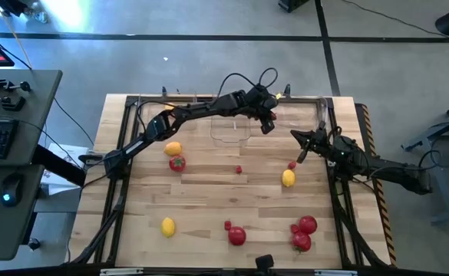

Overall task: Sort produce into baskets
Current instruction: Put the chili pepper into the right transparent bin

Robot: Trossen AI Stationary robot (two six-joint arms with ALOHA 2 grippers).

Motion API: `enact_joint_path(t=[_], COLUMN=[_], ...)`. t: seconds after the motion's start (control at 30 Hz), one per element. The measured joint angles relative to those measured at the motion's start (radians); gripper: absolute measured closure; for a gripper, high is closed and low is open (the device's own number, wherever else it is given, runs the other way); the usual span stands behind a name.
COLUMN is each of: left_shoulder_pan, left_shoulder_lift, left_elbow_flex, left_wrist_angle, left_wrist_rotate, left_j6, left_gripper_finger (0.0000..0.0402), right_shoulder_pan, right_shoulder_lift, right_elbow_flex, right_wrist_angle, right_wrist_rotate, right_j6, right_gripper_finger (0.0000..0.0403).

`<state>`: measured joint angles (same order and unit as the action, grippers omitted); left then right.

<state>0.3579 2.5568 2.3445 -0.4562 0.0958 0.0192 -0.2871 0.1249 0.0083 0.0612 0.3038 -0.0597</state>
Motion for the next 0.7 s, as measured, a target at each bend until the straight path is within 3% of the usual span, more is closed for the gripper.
enact_joint_path(t=[0.37, 0.7], left_shoulder_pan=[-0.028, -0.01], left_shoulder_lift=[-0.003, -0.003], left_elbow_flex=[0.011, 0.011], left_wrist_angle=[-0.051, -0.041], left_wrist_rotate=[0.038, 0.034], left_j6=[-0.058, -0.07], left_gripper_finger=[0.0342, 0.0262], right_shoulder_pan=[0.0, 0.0], right_shoulder_lift=[0.0, 0.0], right_elbow_flex=[0.0, 0.0], right_wrist_angle=[0.0, 0.0], right_wrist_rotate=[0.0, 0.0], right_j6=[0.0, 0.0], right_gripper_finger=[0.0403, 0.0403])
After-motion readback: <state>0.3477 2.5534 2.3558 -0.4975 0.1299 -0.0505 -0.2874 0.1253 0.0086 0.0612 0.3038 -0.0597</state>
